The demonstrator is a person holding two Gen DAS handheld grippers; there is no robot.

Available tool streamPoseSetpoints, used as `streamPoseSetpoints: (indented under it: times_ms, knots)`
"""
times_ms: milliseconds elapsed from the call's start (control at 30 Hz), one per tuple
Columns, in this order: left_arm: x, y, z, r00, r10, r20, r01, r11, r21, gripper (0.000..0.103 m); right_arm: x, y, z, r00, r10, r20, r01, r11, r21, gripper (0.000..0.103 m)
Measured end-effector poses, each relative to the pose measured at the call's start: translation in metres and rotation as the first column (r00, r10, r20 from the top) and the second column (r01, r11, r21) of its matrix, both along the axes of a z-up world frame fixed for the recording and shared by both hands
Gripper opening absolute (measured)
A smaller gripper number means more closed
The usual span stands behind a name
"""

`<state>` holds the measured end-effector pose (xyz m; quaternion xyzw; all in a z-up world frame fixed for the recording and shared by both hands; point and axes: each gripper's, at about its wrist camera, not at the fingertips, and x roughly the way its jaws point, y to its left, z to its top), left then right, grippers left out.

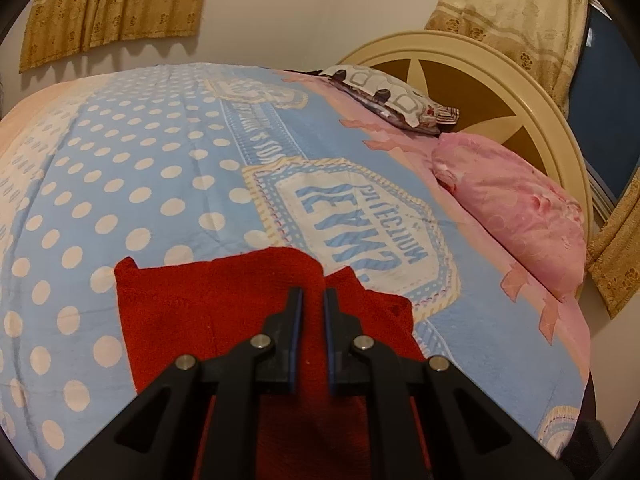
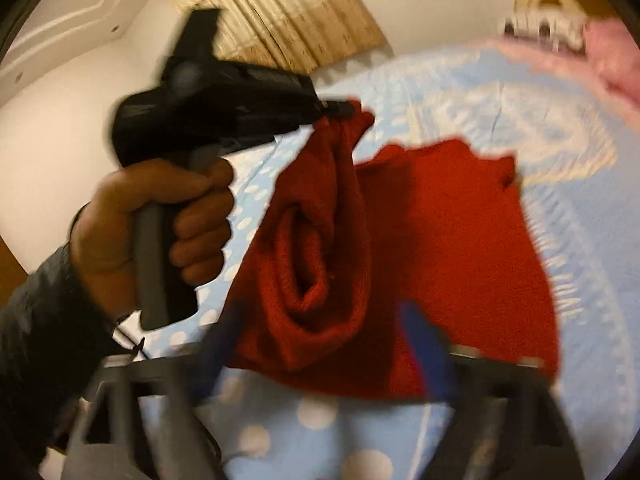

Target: Fold small clothes

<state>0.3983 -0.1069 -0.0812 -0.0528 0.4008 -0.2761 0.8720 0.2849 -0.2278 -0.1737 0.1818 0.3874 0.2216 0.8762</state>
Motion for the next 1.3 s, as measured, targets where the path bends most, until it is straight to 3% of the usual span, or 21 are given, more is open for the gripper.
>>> streamPoseSetpoints:
  times_ms: [33,133,233,433,767,800,900,933,1067,1167,1300]
  knots:
    - [0.0,-0.002,0.001,1.0,-0.005,0.002,0.005,1.0,0.005,0.01,0.001,-0.001,-0.001,1.0,-0.005,-0.001,0.005,1.0,0.002,0.023]
    - [0.0,-0.009,0.005,1.0,-0.021,0.005,0.021,1.0,-0.002,0.005,-0.006,-0.009,0.005,0.999,-0.014,0.034,0.013,1.0,0.02,0.017]
    - [-0.001,-0.018,0.01,0.999,-0.038,0.013,0.038,0.999,-0.01,0.005,-0.015,-0.018,0.013,0.997,-0.046,0.068,0.046,0.999,-0.002,0.015]
    - [-0.003,-0.04,0.004,0.997,-0.078,0.004,0.078,0.997,-0.002,0.005,-0.022,-0.047,0.013,0.992,-0.114,0.044,0.115,0.993,-0.009,0.015]
    - [0.005,-0.067,-0.023,0.993,-0.084,-0.078,0.086,0.996,0.025,0.007,-0.023,-0.082,-0.003,0.979,-0.195,-0.055,0.195,0.981,-0.004,0.015]
    - [0.004,-0.071,-0.025,0.994,-0.077,-0.081,0.081,0.996,0.045,0.011,-0.024,-0.085,-0.006,0.978,-0.198,-0.073,0.199,0.98,0.011,0.015]
    - [-0.004,-0.074,-0.02,0.995,-0.068,-0.069,0.074,0.993,0.087,0.038,-0.022,-0.093,-0.011,0.973,-0.207,-0.1,0.212,0.976,0.05,0.015]
    - [-0.01,-0.071,-0.014,0.997,-0.067,-0.04,0.07,0.993,0.092,0.051,-0.023,-0.094,-0.011,0.972,-0.211,-0.101,0.218,0.975,0.055,0.015]
    - [-0.042,-0.052,0.011,0.989,-0.093,0.114,0.08,0.991,0.111,0.074,-0.023,-0.097,-0.013,0.971,-0.219,-0.101,0.227,0.971,0.08,0.015]
    - [-0.069,-0.037,0.009,0.973,-0.098,0.207,0.053,0.975,0.214,0.078,-0.025,-0.096,-0.011,0.971,-0.223,-0.092,0.23,0.971,0.073,0.016]
    - [-0.092,-0.02,-0.017,0.963,-0.116,0.244,0.028,0.941,0.338,0.078,-0.027,-0.097,-0.006,0.963,-0.256,-0.083,0.261,0.964,0.054,0.022]
